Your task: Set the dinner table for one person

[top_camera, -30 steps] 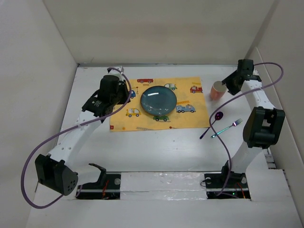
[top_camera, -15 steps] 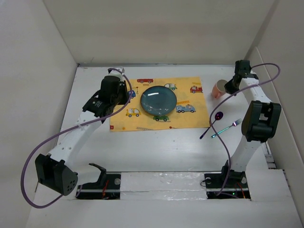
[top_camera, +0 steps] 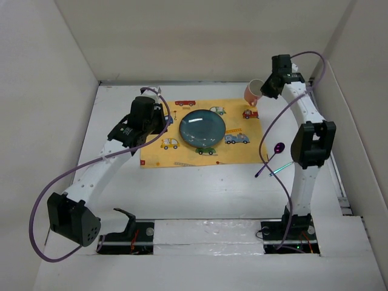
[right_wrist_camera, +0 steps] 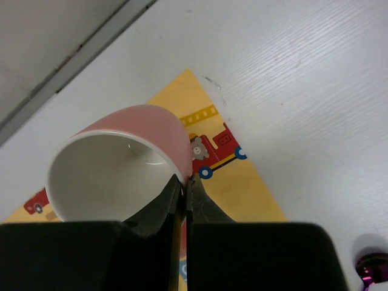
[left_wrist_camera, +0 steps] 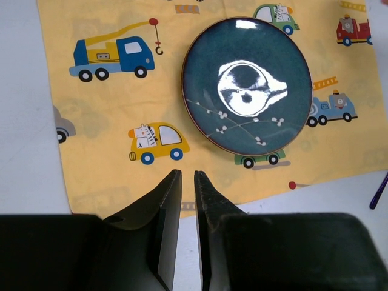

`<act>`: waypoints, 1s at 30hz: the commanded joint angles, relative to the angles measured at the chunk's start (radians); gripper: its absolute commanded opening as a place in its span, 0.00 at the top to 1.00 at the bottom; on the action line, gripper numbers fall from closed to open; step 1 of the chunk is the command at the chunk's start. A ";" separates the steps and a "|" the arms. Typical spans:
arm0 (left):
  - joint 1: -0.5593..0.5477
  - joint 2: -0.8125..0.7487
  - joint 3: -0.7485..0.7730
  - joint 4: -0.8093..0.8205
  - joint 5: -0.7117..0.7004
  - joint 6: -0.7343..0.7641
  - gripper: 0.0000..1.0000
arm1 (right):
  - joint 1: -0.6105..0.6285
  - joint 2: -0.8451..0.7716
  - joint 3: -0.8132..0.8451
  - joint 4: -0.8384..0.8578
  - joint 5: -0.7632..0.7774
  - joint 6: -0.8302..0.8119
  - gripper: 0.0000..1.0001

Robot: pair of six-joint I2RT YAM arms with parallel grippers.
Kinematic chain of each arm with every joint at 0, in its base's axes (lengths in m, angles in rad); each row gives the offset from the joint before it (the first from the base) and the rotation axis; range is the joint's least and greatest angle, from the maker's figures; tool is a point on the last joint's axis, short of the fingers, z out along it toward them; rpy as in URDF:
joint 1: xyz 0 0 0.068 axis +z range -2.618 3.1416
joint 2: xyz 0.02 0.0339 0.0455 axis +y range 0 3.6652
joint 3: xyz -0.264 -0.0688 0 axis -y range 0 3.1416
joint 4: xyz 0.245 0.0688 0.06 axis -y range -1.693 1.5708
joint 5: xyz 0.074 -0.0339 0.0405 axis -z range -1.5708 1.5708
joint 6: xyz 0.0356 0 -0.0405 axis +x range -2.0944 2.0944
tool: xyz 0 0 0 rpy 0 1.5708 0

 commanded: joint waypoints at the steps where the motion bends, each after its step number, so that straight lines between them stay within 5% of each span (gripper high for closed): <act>1: -0.005 -0.010 0.022 0.013 0.016 -0.008 0.88 | 0.007 0.075 0.111 -0.030 0.002 -0.019 1.00; 14: -0.005 0.007 0.019 0.019 0.025 -0.023 0.88 | 0.027 0.197 0.260 -0.116 -0.001 -0.029 1.00; 17: -0.005 0.010 0.017 0.021 0.027 -0.026 0.88 | 0.027 0.215 0.293 -0.132 -0.013 -0.024 0.86; 30: -0.005 0.008 0.013 0.025 0.050 -0.042 0.88 | 0.004 0.177 0.331 -0.122 -0.096 -0.015 0.61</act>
